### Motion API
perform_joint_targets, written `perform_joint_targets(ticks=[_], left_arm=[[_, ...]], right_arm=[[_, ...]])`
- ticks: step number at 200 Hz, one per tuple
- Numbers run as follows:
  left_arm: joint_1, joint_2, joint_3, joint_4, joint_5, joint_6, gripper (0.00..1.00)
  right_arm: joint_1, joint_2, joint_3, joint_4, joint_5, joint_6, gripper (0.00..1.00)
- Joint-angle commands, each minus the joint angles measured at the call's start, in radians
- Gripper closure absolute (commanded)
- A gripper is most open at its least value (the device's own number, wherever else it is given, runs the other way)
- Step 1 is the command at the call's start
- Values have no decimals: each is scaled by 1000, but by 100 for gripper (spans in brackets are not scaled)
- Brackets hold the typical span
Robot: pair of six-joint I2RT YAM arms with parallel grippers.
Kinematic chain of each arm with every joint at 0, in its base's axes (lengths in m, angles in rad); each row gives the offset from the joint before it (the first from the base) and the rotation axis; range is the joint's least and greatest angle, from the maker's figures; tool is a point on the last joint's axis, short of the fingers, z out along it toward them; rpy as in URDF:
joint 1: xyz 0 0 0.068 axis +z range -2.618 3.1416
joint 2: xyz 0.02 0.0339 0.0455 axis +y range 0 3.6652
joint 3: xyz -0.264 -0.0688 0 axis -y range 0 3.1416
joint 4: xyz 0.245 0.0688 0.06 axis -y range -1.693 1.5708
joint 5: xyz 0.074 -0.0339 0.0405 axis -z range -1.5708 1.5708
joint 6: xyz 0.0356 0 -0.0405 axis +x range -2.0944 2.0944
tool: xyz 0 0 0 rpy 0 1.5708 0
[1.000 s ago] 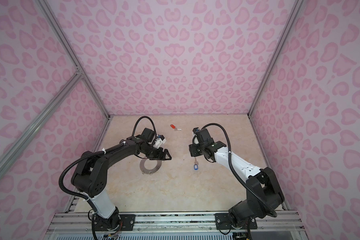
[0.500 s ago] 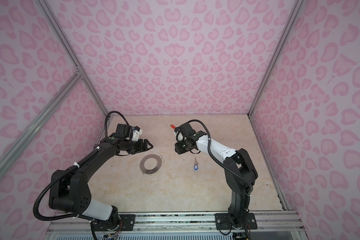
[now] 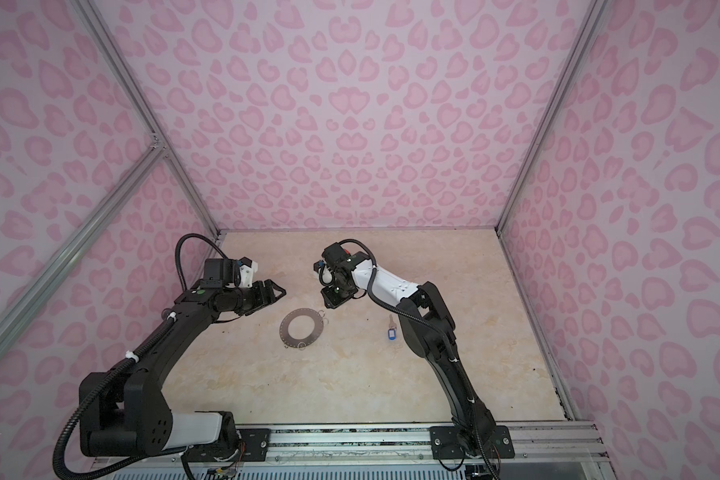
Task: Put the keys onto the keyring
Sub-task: 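Reach the right gripper across and pinch a keyring on the silver plate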
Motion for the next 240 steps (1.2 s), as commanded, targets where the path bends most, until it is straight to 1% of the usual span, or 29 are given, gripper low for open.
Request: perform_joint_targets(ticks=[1, 28, 43, 54, 87, 128, 159, 223, 240], left_arm=[[14, -15, -2, 46, -3, -21, 22], [20, -16, -6, 52, -10, -28, 21], [20, -15, -10, 48, -11, -21, 21], [20, -13, -15, 50, -1, -19, 21], [20, -11, -26, 60, 34, -9, 22], [20, 0, -20, 54, 64, 12, 23], [20, -3, -17, 50, 58, 13, 24], [21, -3, -22, 48, 66, 19, 24], [20, -6, -23, 48, 67, 20, 24]], right_arm=[[14, 48, 48, -80, -52, -37, 64], [20, 90, 94, -112, -73, -44, 65], [22, 104, 107, -119, -65, -44, 66], [22, 113, 116, -125, -51, -42, 69], [22, 123, 124, -122, -44, -45, 70], [23, 135, 139, -122, -45, -44, 75], [25, 155, 166, -138, -45, -44, 79], [34, 179, 200, -166, -63, -62, 77], [35, 192, 218, -180, -65, -65, 79]])
